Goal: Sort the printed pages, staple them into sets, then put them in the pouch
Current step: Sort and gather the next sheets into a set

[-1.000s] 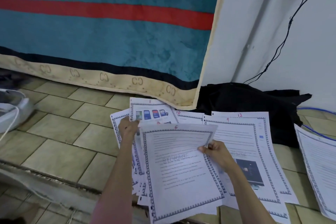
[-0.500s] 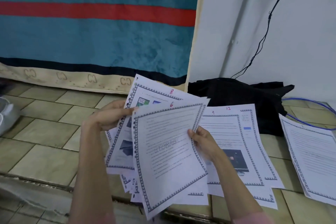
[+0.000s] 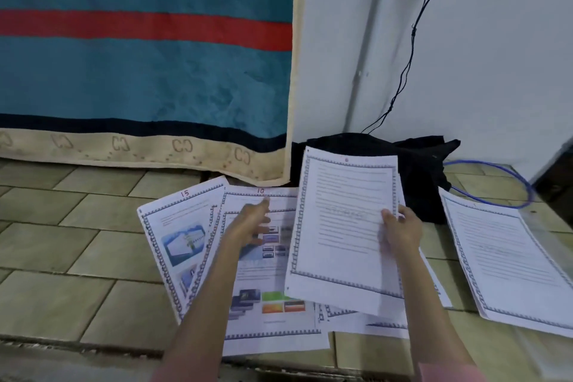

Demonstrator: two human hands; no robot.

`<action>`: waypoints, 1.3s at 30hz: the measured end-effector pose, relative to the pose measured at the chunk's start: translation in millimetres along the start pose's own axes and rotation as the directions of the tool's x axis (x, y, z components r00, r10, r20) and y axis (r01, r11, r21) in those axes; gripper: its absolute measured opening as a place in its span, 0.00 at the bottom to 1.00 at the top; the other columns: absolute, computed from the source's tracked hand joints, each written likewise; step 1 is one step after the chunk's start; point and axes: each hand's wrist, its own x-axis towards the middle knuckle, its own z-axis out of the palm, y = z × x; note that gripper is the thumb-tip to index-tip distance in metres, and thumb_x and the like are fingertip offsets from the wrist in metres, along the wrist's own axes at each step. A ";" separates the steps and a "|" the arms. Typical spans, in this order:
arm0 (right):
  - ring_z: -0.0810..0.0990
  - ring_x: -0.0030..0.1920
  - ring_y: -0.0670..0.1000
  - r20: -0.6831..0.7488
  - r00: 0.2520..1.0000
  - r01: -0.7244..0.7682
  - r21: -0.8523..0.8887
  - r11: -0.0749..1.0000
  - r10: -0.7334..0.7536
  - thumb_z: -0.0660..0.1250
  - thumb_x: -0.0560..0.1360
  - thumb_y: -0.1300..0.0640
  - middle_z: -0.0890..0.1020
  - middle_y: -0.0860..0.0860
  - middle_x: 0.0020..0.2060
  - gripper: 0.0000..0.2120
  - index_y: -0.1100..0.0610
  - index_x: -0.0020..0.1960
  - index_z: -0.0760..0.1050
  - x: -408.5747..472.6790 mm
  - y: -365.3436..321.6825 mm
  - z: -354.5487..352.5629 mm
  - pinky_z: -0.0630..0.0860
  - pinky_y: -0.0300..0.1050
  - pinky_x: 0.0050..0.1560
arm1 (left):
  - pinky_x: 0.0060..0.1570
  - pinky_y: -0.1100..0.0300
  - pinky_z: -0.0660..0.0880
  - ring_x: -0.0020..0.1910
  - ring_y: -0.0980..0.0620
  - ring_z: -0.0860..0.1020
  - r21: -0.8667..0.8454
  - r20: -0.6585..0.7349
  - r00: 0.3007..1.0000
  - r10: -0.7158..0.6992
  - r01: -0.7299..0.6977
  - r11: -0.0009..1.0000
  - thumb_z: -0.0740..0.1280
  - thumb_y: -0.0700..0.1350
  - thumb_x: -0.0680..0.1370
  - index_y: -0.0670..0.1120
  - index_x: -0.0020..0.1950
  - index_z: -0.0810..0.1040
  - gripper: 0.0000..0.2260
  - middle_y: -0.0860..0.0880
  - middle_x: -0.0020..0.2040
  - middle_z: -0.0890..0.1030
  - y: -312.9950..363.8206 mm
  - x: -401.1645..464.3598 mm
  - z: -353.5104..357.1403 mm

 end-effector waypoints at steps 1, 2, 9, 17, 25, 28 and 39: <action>0.76 0.49 0.57 -0.044 0.999 -0.005 -0.107 0.994 0.000 0.65 0.76 0.61 0.78 0.60 0.52 0.17 0.66 0.62 0.72 8.0 8.2 -5.0 0.65 0.41 0.44 | 0.51 0.49 0.73 0.55 0.44 0.74 0.048 0.001 1.000 -0.021 0.021 0.999 0.57 0.55 0.80 0.41 0.71 0.65 0.24 0.42 0.63 0.73 -5.3 4.5 11.2; 0.76 0.54 0.60 -0.054 0.998 -0.019 -0.216 0.976 0.008 0.64 0.76 0.60 0.79 0.61 0.55 0.18 0.65 0.63 0.71 13.3 15.7 -8.4 0.67 0.43 0.45 | 0.52 0.51 0.74 0.57 0.45 0.75 0.113 -0.013 1.000 -0.025 0.026 0.993 0.58 0.53 0.81 0.41 0.73 0.60 0.26 0.42 0.60 0.74 -8.9 6.5 22.2; 0.71 0.65 0.60 0.196 0.976 0.012 -0.469 0.883 0.091 0.77 0.66 0.55 0.73 0.61 0.64 0.37 0.62 0.70 0.65 10.8 36.2 -5.6 0.70 0.52 0.63 | 0.44 0.58 0.77 0.38 0.49 0.78 0.386 -0.085 0.992 0.095 -0.055 0.921 0.65 0.51 0.78 0.38 0.58 0.73 0.18 0.42 0.39 0.78 -10.7 23.5 64.5; 0.83 0.48 0.56 0.398 0.916 0.007 -0.156 0.988 0.056 0.74 0.68 0.65 0.84 0.56 0.49 0.15 0.61 0.53 0.80 10.5 28.0 -14.8 0.79 0.53 0.54 | 0.59 0.58 0.71 0.61 0.45 0.75 0.242 -0.036 0.988 0.151 -0.138 0.960 0.66 0.40 0.77 0.40 0.66 0.71 0.18 0.43 0.64 0.76 -15.6 19.0 77.7; 0.82 0.42 0.52 0.335 0.942 -0.054 0.211 0.976 -0.021 0.71 0.70 0.68 0.85 0.48 0.36 0.05 0.61 0.44 0.79 10.8 35.6 -31.3 0.76 0.43 0.44 | 0.61 0.46 0.68 0.64 0.38 0.69 0.403 -0.597 0.777 0.200 0.075 0.912 0.60 0.45 0.80 0.42 0.65 0.71 0.15 0.38 0.65 0.71 -24.3 22.4 -21.9; 0.82 0.36 0.44 0.316 0.948 -0.033 0.210 0.977 -0.036 0.69 0.70 0.71 0.84 0.45 0.32 0.08 0.59 0.39 0.80 8.1 33.2 -18.9 0.74 0.43 0.47 | 0.61 0.44 0.66 0.66 0.39 0.64 0.447 -0.598 0.800 0.058 0.272 0.852 0.64 0.43 0.77 0.43 0.65 0.67 0.17 0.39 0.66 0.66 -31.0 21.0 -41.3; 0.80 0.44 0.48 0.422 0.903 -0.045 0.288 0.957 -0.085 0.72 0.68 0.69 0.83 0.47 0.40 0.10 0.59 0.48 0.78 -3.9 40.2 1.7 0.76 0.41 0.49 | 0.44 0.57 0.72 0.49 0.41 0.80 0.213 -0.629 0.770 0.112 0.032 0.976 0.72 0.37 0.71 0.37 0.49 0.81 0.08 0.40 0.48 0.82 -45.4 7.6 -62.4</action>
